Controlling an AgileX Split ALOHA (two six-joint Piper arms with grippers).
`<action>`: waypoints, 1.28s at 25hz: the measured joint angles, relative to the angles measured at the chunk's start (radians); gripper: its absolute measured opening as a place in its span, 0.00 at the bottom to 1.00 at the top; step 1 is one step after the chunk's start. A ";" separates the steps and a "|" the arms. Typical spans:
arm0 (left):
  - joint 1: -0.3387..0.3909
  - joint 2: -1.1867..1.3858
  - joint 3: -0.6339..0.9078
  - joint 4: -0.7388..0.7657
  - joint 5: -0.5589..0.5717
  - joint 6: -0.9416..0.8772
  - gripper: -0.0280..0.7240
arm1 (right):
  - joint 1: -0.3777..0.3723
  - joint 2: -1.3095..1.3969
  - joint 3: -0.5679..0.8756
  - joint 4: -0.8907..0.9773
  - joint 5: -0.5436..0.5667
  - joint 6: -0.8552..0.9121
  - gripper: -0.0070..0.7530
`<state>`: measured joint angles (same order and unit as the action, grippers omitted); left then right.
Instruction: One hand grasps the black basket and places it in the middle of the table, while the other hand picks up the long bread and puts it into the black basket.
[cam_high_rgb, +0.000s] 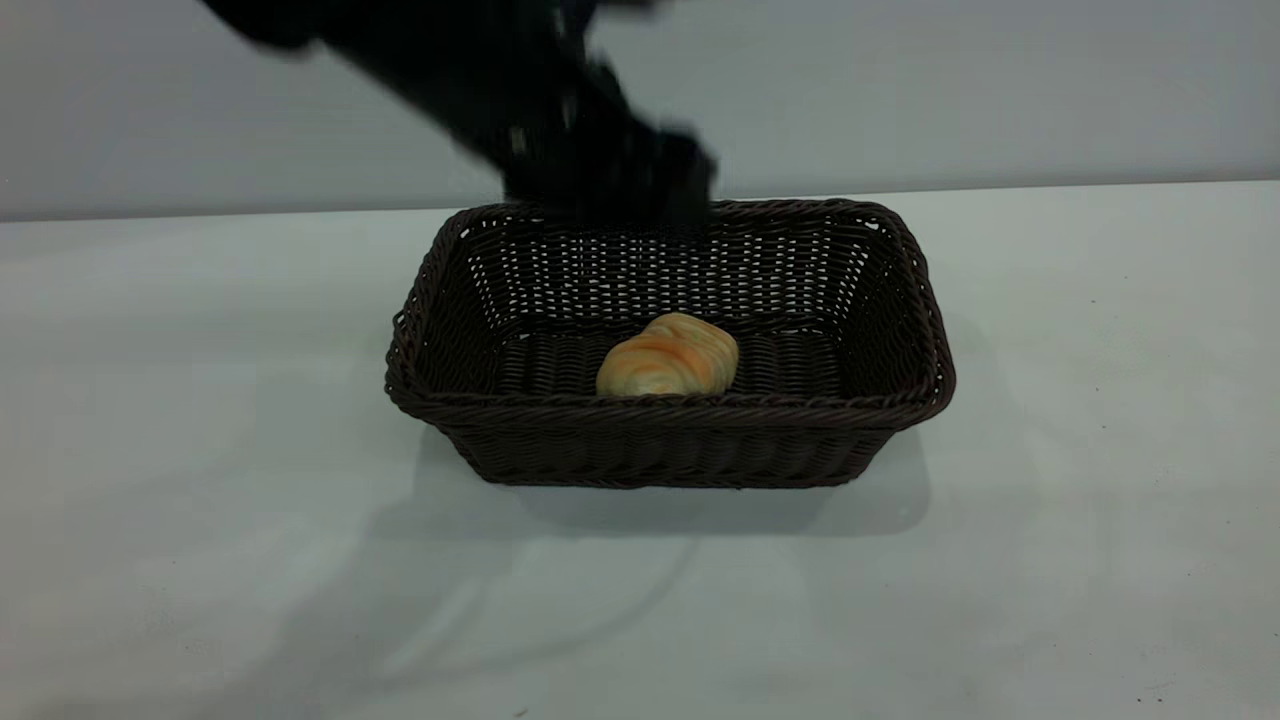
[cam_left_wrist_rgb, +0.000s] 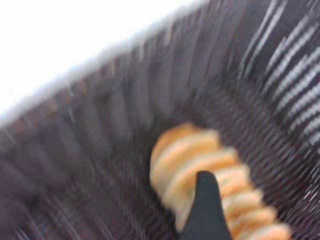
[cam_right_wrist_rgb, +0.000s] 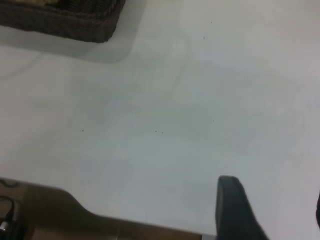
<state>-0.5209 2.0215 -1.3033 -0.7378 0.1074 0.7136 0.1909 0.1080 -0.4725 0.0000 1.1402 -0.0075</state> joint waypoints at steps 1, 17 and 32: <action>0.002 -0.042 0.000 0.001 0.007 0.000 0.88 | 0.000 0.000 0.000 0.000 0.000 0.000 0.54; 0.017 -0.795 0.000 0.583 0.870 -0.380 0.81 | 0.000 0.000 0.000 0.000 -0.001 -0.001 0.54; 0.017 -1.260 0.583 0.681 1.052 -0.548 0.81 | 0.000 0.000 0.000 0.000 -0.002 -0.029 0.68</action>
<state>-0.5038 0.7618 -0.7208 -0.0568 1.1596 0.1657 0.1909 0.1080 -0.4725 0.0000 1.1383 -0.0360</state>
